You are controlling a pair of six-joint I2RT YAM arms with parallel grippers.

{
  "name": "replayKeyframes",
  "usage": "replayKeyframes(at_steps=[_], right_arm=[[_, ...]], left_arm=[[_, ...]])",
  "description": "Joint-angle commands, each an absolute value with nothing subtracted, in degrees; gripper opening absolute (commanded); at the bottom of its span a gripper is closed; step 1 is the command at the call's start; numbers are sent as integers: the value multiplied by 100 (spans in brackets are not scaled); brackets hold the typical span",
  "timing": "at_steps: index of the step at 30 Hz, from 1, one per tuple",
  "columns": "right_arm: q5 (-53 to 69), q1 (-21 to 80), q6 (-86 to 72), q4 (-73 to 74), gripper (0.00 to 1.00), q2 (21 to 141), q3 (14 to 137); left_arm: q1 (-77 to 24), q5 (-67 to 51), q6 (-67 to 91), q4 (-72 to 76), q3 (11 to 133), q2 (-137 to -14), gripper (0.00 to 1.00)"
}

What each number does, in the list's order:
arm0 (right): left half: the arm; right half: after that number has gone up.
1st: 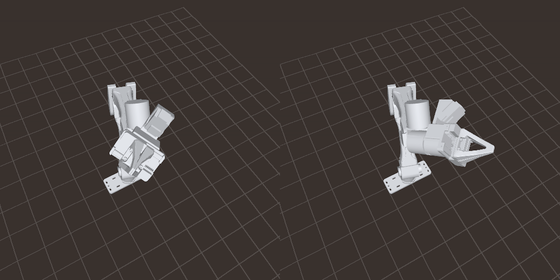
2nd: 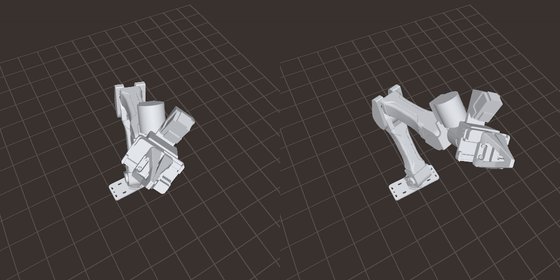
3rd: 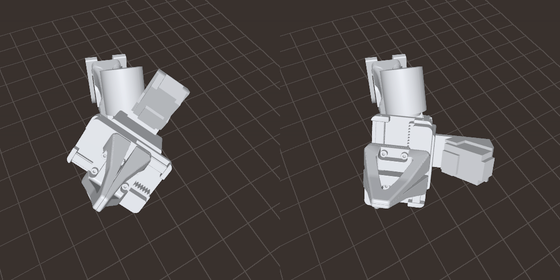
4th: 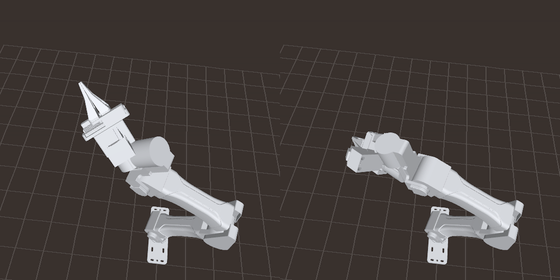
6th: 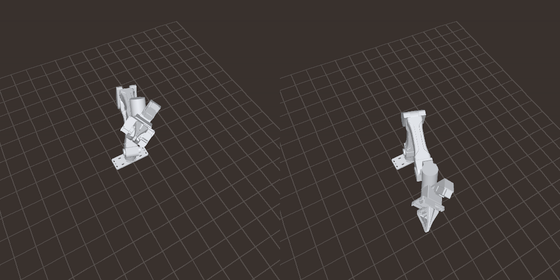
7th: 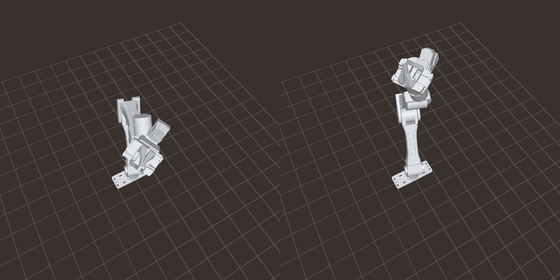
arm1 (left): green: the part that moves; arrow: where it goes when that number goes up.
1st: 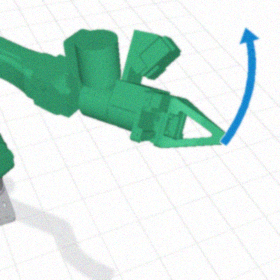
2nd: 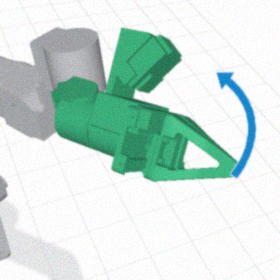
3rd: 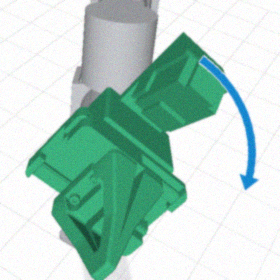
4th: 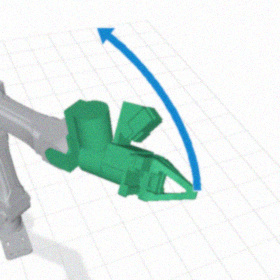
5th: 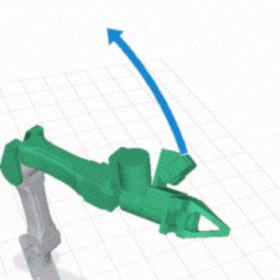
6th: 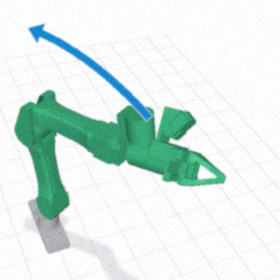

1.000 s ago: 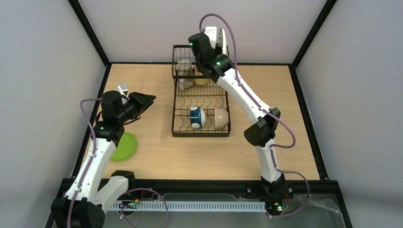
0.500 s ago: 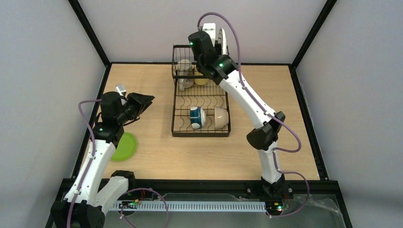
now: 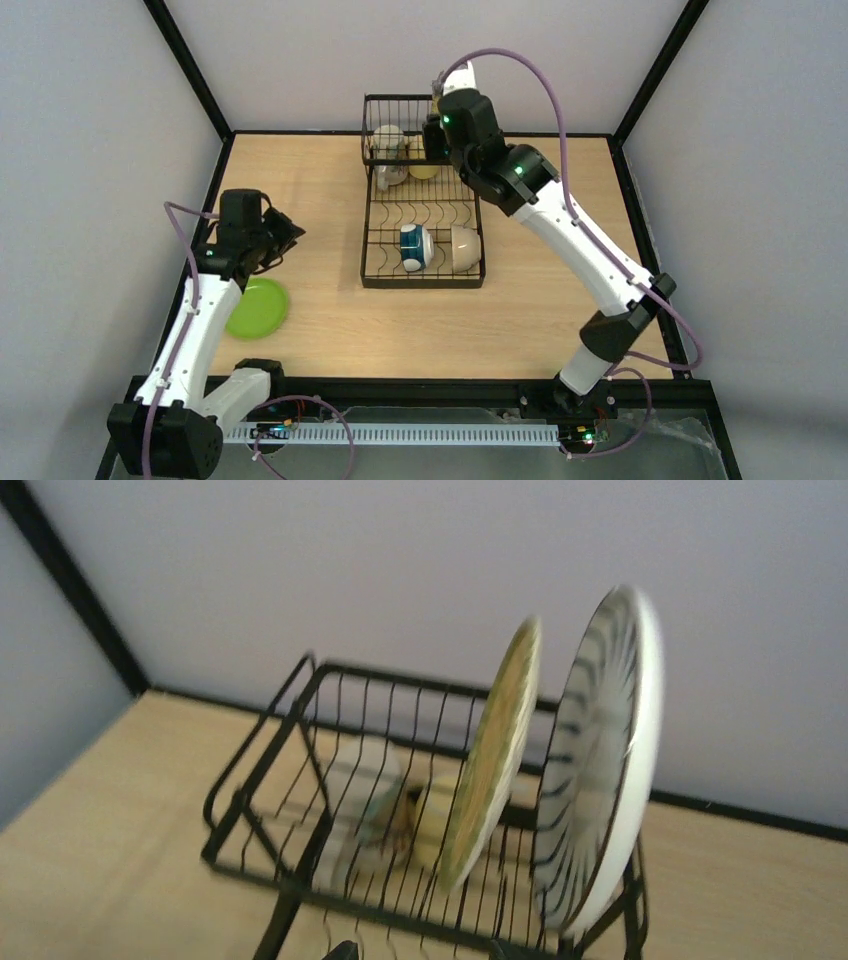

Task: Load the mixed dishes into the dish rack
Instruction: Grab the plate from the corner of the board.

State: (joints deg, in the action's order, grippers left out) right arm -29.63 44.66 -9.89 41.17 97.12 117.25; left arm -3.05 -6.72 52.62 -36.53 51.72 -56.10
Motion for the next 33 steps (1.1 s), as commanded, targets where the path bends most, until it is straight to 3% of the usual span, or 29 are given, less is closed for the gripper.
replayKeyframes(at_steps=[1,5,14,22,33], right_arm=[[-1893,4509,-1072,3775,73,9126,10717],[-1528,4522,-1071,3506,74,8595,9981],[-1082,4518,-857,2957,75,7708,8782],[-840,4518,-702,2987,74,7647,8631],[-248,4518,-824,3079,75,7832,8702]], left_arm=[[-127,464,4823,-5157,5560,-5766,59],[283,839,4779,-5815,5629,-5784,62],[1105,246,5256,-6140,4569,-5222,70],[1931,-362,5547,-5815,3430,-4218,74],[2162,-390,5890,-5261,2507,-3459,78]])
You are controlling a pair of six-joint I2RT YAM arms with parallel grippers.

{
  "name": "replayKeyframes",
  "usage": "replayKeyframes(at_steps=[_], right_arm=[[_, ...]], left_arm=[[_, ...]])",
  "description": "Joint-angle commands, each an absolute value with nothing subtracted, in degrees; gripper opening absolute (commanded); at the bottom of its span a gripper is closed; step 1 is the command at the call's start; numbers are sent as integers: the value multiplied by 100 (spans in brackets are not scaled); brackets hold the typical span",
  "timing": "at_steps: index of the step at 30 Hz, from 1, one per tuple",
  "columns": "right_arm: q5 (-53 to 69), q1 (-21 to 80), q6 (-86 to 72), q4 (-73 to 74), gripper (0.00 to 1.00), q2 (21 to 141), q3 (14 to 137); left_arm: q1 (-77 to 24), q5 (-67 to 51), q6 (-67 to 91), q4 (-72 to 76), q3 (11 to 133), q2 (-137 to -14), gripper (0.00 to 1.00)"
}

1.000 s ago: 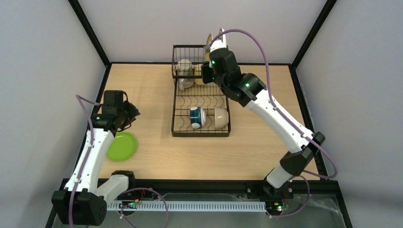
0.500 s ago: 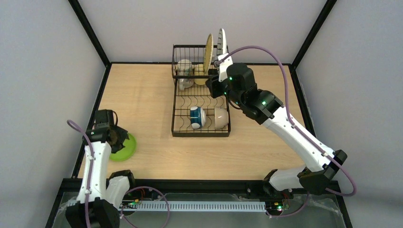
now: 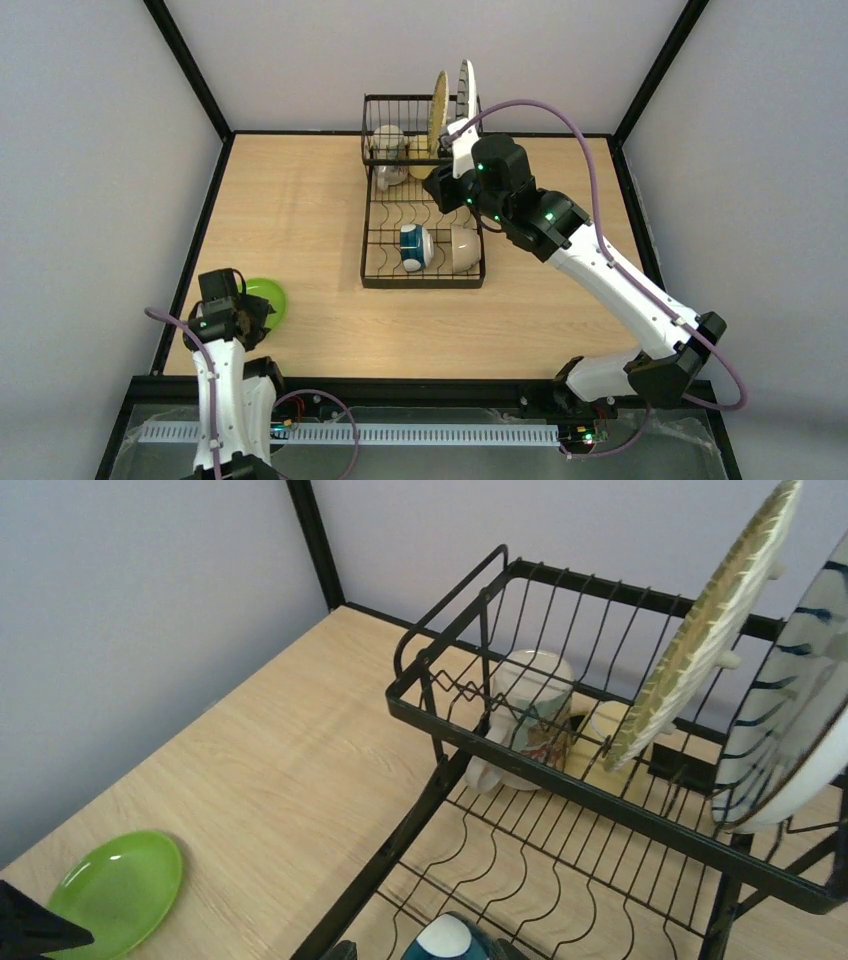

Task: Load the mixed dishes into the dish rack
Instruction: Grab the plate from the corner of the board.

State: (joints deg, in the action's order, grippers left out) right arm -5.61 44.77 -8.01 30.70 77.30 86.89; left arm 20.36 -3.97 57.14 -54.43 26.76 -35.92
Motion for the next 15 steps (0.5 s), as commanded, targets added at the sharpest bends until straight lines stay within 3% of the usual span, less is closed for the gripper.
replayKeyframes(at_steps=[1,15], right_arm=[[-199,4518,-783,3078,75,7831,8716],[-70,4519,-656,3028,75,7656,8529]], left_arm=[[2188,-315,5932,-5287,2507,-3431,78],[2496,375,7294,-5342,2533,-3152,79]])
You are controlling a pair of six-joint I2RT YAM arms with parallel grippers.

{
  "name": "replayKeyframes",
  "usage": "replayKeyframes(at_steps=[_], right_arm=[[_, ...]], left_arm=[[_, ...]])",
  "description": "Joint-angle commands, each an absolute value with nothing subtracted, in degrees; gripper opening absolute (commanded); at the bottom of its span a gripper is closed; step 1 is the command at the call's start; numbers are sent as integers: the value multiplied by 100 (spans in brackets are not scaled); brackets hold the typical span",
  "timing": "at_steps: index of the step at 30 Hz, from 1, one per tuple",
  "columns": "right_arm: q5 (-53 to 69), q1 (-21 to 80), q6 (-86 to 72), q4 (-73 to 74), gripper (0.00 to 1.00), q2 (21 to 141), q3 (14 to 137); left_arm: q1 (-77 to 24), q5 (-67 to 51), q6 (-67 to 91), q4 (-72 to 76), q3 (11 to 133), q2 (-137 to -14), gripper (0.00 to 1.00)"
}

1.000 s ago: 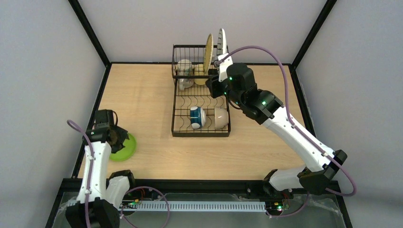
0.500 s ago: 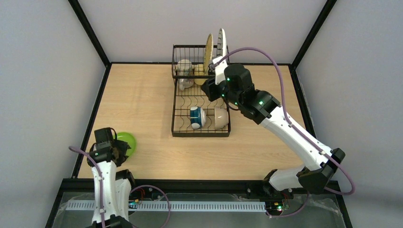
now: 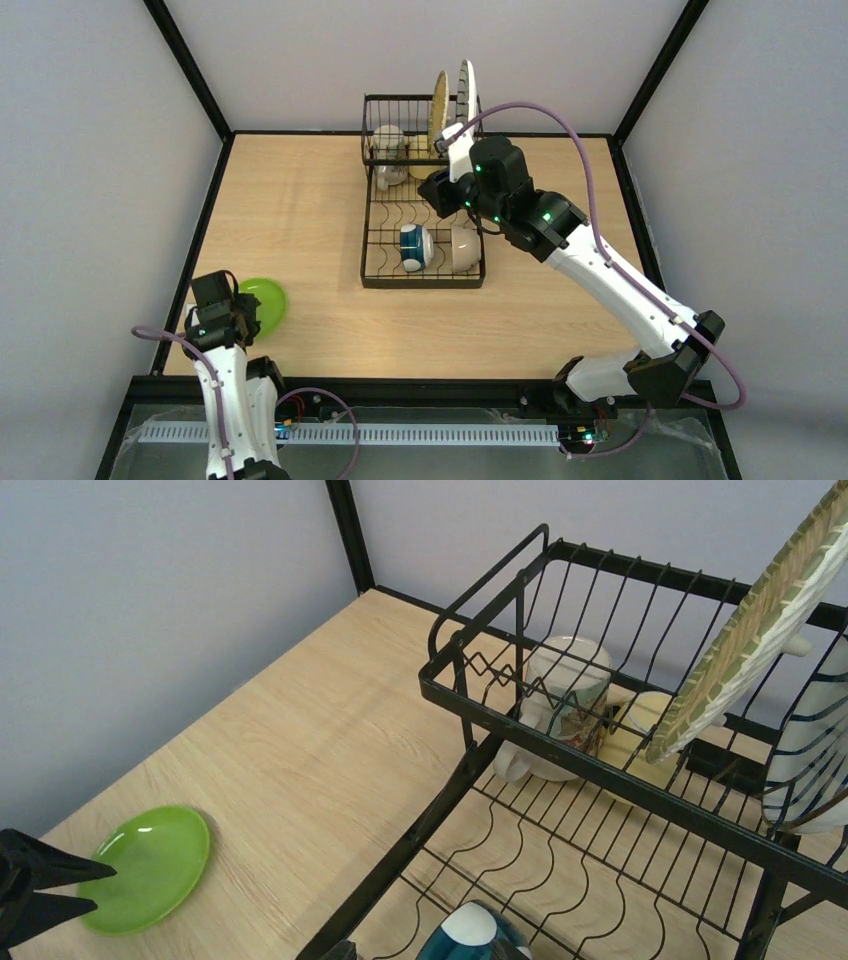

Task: Load the mixed dishes into the dish rack
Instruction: Grab the plate from the corner of the board.

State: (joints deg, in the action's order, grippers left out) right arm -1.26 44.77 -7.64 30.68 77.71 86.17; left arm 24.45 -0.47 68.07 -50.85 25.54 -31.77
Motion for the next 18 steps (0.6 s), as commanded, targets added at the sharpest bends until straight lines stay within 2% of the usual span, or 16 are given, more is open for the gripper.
replayKeyframes(at_steps=[1,18], right_arm=[[-78,4519,-637,3036,75,7682,8544],[55,4621,-680,3603,76,8379,9419]], left_arm=[[2496,460,7387,-5445,2501,-3090,79],[2491,819,7591,-5009,1341,-2681,83]])
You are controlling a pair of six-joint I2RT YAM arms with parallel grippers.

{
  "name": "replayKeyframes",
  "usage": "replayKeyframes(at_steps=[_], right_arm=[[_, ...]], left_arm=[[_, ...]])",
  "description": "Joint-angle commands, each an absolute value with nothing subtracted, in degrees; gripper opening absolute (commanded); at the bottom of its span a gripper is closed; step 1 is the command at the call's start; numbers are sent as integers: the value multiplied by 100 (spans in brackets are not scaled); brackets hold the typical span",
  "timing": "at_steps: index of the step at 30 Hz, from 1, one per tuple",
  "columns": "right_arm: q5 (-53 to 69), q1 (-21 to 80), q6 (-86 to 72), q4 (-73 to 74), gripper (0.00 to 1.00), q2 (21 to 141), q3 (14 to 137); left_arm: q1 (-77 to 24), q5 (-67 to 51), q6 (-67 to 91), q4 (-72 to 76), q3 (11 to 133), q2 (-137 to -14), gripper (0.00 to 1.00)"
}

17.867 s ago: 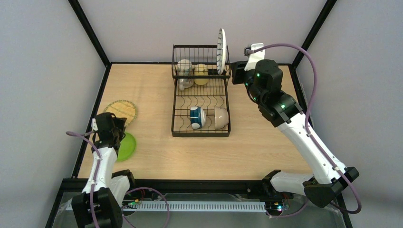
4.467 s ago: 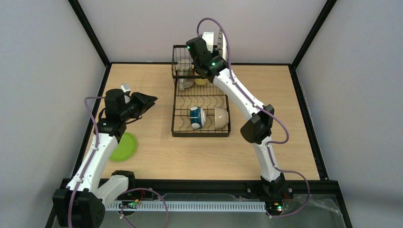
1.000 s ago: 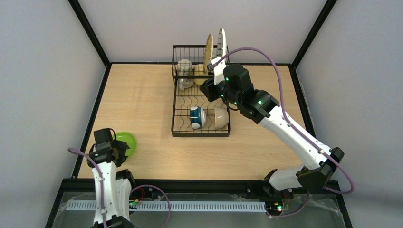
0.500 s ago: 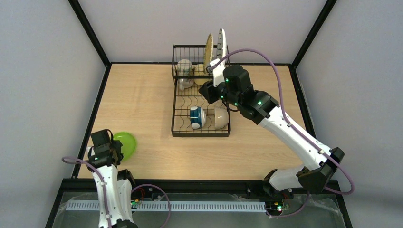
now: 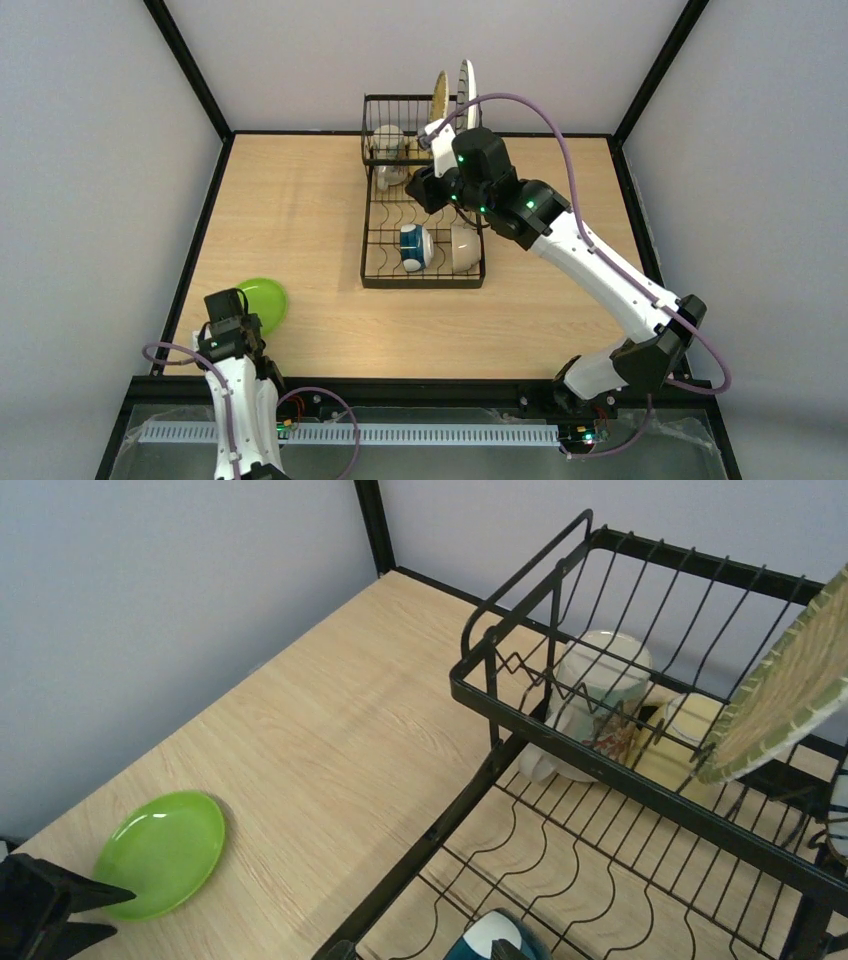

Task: Load the mixed dishes into the dish rack
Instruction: Grab the plate from the corner of the board.

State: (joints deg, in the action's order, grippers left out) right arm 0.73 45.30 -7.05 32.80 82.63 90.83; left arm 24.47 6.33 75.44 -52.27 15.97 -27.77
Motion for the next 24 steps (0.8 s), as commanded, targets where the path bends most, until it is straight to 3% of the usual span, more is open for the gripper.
replayKeyframes(at_steps=[1,10,24], right_arm=[[42,4623,-683,3623,76,8403,9445],[-53,4702,-704,3754,76,8574,9656],[-27,4797,-772,3502,77,8683,9616]], left_arm=[[2494,841,7579,-4971,1284,-2675,83],[2491,801,7562,-4721,1004,-2688,83],[2496,871,7104,-5001,1738,-3171,83]])
